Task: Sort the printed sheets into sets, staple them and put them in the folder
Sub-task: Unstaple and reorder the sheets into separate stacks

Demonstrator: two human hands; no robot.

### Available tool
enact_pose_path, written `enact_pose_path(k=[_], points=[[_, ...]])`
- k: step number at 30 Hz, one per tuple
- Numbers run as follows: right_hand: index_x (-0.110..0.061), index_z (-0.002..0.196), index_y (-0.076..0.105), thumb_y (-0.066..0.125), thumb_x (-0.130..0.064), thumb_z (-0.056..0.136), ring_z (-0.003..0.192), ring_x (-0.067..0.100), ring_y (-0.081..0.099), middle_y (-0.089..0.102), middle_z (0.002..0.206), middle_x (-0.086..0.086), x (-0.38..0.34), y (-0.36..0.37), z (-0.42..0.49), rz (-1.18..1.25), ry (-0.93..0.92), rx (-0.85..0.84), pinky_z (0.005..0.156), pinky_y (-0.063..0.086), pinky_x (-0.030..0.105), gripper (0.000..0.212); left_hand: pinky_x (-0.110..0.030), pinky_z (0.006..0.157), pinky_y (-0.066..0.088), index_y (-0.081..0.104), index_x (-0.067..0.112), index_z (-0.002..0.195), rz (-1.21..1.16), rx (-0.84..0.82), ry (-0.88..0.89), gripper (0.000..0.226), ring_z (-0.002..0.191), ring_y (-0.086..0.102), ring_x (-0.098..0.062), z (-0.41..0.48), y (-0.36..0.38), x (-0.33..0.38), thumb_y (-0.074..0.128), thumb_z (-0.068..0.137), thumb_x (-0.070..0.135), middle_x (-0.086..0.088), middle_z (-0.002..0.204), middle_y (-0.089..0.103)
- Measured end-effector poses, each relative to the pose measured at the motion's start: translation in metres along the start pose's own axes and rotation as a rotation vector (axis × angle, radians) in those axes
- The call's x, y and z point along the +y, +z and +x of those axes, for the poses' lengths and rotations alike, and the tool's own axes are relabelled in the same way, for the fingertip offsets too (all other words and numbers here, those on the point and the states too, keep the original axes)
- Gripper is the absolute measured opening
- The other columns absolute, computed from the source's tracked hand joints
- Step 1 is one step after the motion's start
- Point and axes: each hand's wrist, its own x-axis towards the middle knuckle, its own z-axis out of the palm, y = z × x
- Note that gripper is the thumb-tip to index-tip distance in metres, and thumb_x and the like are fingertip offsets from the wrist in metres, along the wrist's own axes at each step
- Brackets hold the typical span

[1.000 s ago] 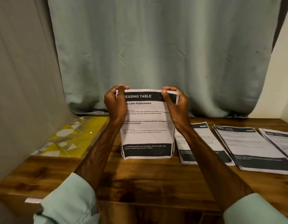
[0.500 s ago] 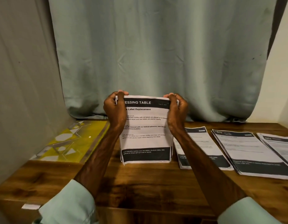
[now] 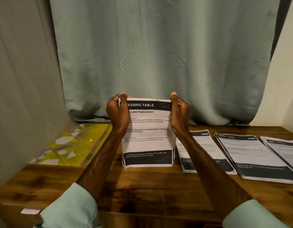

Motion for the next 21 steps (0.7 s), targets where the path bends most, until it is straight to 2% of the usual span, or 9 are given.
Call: enact_pose_path(k=[4,7,10,12,14,16,19,21], points=[[0.001,0.072,0.061,0.046,-0.047,0.103,0.068,0.028,0.069,0.069,0.068,0.012,-0.002,0.003,0.004,-0.01,0.011,0.051,0.068,0.059,0.043,0.059,-0.035,0.066,0.059,0.068,0.014,0.078,0.027,0.016,0.006,0.037,0.07,0.071,-0.021,0.001,0.001,0.002,0.052,0.102,0.037,-0.009,0.075,0.072],[-0.005,0.069,0.059,0.044,-0.058,0.099,0.069,0.031,0.069,0.069,0.069,0.013,-0.003,0.005,0.005,-0.018,0.04,0.05,0.069,0.058,0.049,0.063,-0.034,0.067,0.059,0.067,0.012,0.079,0.048,0.012,0.012,0.04,0.07,0.071,-0.021,0.001,-0.001,0.003,0.05,0.103,0.039,-0.009,0.075,0.072],[-0.004,0.072,0.061,0.047,-0.047,0.104,0.068,0.025,0.069,0.069,0.069,0.011,-0.006,0.003,0.005,-0.031,0.045,0.035,0.068,0.059,0.039,0.056,-0.028,0.065,0.055,0.067,0.007,0.083,0.089,-0.009,0.014,0.047,0.068,0.068,-0.013,0.001,-0.001,0.004,0.05,0.104,0.045,-0.003,0.074,0.07],[-0.006,0.075,0.06,0.051,-0.047,0.103,0.067,0.019,0.07,0.068,0.069,0.009,-0.007,0.001,0.005,-0.01,0.029,-0.027,0.065,0.057,0.032,0.05,-0.028,0.067,0.055,0.066,0.009,0.085,0.103,-0.057,0.003,0.047,0.069,0.067,-0.011,0.0,-0.003,0.006,0.055,0.101,0.052,0.0,0.075,0.07],[-0.01,0.079,0.062,0.06,-0.046,0.098,0.068,0.009,0.068,0.069,0.072,0.003,-0.006,-0.002,0.003,-0.002,0.007,-0.094,0.065,0.055,0.026,0.041,-0.032,0.074,0.06,0.067,0.016,0.093,0.116,-0.137,-0.014,0.043,0.075,0.071,-0.013,-0.001,-0.007,0.007,0.064,0.093,0.058,0.002,0.082,0.073],[-0.009,0.094,0.067,0.074,-0.039,0.091,0.072,0.003,0.068,0.072,0.085,0.0,-0.006,-0.006,0.002,0.002,0.01,-0.161,0.066,0.052,0.02,0.031,-0.029,0.073,0.062,0.065,0.018,0.105,0.124,-0.222,-0.042,0.041,0.079,0.072,-0.01,-0.002,-0.014,0.006,0.076,0.086,0.053,0.004,0.091,0.074],[-0.011,0.117,0.063,0.085,-0.026,0.081,0.085,0.005,0.07,0.07,0.104,-0.001,-0.005,-0.016,0.002,0.04,0.058,-0.283,0.069,0.057,0.019,0.045,-0.024,0.07,0.061,0.063,0.018,0.112,0.131,-0.295,-0.045,0.044,0.083,0.073,-0.009,-0.004,-0.02,0.002,0.086,0.08,0.039,0.003,0.098,0.074],[-0.017,0.122,0.06,0.086,-0.023,0.078,0.089,0.006,0.07,0.07,0.108,-0.004,-0.001,-0.025,0.0,0.006,0.123,-0.351,0.07,0.059,0.02,0.052,-0.025,0.069,0.062,0.067,0.014,0.109,0.121,-0.277,-0.049,0.038,0.081,0.074,-0.01,-0.005,-0.019,0.001,0.085,0.082,0.033,0.0,0.097,0.076]])
